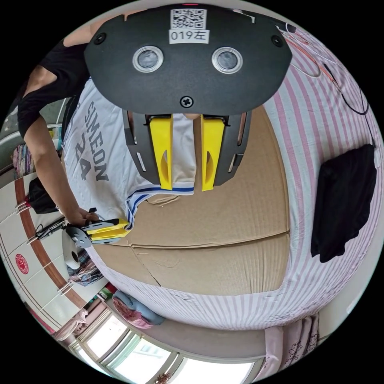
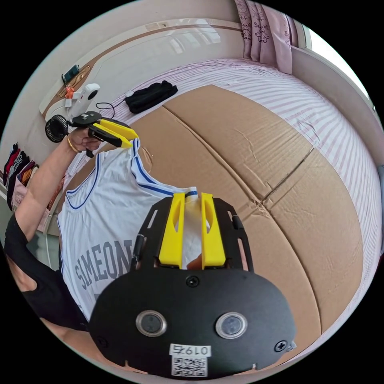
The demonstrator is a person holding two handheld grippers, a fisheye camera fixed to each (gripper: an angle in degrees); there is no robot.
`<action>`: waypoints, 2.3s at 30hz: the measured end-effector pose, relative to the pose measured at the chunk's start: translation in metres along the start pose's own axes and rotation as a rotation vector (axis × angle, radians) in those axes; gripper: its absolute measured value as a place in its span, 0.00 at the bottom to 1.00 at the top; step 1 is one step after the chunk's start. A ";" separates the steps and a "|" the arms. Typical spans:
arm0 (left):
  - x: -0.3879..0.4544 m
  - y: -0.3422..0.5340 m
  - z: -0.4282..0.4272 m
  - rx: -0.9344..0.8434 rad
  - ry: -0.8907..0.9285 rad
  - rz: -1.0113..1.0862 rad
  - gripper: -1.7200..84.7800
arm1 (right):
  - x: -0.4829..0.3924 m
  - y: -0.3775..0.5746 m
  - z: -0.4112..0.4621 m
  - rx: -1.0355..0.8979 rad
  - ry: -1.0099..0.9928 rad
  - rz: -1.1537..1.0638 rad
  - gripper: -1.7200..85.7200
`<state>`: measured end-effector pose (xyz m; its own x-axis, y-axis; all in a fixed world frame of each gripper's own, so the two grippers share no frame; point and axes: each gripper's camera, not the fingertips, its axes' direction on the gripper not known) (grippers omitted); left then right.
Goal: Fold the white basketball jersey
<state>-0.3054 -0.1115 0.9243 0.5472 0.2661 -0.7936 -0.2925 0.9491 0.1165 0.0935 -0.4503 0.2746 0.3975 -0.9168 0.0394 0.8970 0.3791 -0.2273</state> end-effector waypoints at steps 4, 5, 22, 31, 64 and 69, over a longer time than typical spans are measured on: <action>0.008 -0.003 0.005 -0.033 -0.014 0.055 0.09 | -0.001 -0.006 -0.017 0.005 0.010 -0.018 0.07; 0.010 -0.001 0.003 -0.021 -0.032 0.065 0.07 | -0.001 -0.006 -0.020 0.007 0.010 -0.020 0.06; -0.012 0.007 -0.018 0.048 -0.077 -0.062 0.05 | -0.004 -0.021 -0.101 0.086 0.045 0.064 0.12; -0.033 0.038 -0.081 0.283 -0.066 -0.272 0.05 | 0.007 0.031 -0.226 0.339 0.021 0.131 0.11; 0.260 -0.159 -0.019 0.081 -0.087 0.092 0.10 | 0.076 0.294 -0.391 0.170 0.265 0.580 0.02; 0.278 -0.161 -0.043 0.085 -0.120 0.105 0.10 | 0.053 0.300 -0.397 0.191 0.247 0.624 0.01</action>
<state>-0.1402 -0.1973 0.6597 0.6082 0.3774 -0.6983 -0.2885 0.9247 0.2485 0.3065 -0.4347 -0.1781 0.8141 -0.5139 -0.2705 0.5429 0.8388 0.0404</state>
